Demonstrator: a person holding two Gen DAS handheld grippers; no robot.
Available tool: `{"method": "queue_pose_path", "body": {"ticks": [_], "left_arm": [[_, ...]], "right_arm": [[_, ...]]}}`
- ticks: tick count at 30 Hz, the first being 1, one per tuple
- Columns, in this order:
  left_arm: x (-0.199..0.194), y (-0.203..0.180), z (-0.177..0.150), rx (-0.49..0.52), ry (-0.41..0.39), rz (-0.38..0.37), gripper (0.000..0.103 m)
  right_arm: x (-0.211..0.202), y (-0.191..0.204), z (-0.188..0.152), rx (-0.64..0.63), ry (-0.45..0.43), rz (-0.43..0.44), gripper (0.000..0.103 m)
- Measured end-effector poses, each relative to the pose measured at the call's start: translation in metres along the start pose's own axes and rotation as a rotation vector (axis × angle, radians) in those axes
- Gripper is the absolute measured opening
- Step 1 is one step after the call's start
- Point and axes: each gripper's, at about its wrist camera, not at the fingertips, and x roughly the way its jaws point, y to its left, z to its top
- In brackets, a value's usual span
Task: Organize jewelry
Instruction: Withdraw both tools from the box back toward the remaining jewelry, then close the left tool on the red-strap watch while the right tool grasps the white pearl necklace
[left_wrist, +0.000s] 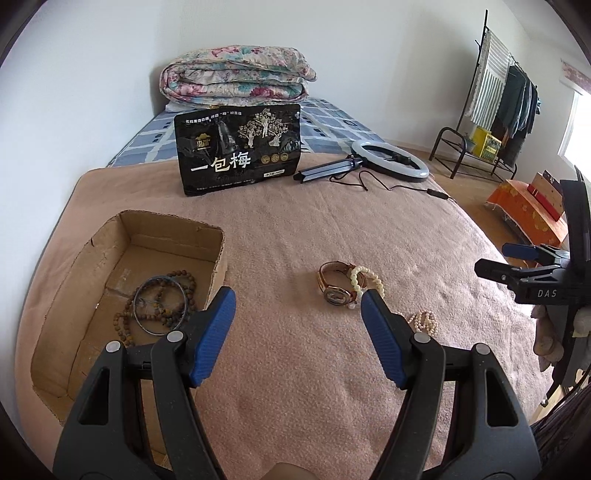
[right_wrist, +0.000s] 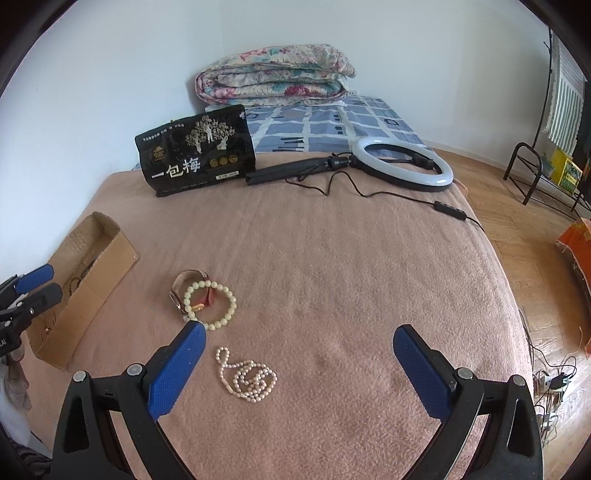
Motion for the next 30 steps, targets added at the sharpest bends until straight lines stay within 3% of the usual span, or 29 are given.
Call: {"method": "queue_pose_path", "body": {"ticks": [6,12,17,30], "left_arm": [[0.02,-0.011,0.004,0.003,0.034,-0.004,0.071],[0.045,-0.028,0.01,0.011,0.087,-0.015,0.058],[0.069,-0.043,0.011,0.056,0.128,-0.011,0.049],[0.115,-0.034,0.021,-0.024,0.183,-0.022,0.037]], "right_arm": [[0.015,0.007,-0.015,-0.065,0.045,0.038,0.101],[0.021,0.018,-0.024,-0.133,0.04,0.092,0.1],[0.031,0.022,-0.032,-0.179,0.064,0.132,0.092],[0.058,0.033,-0.047,-0.249,0.15,0.198,0.08]]}}
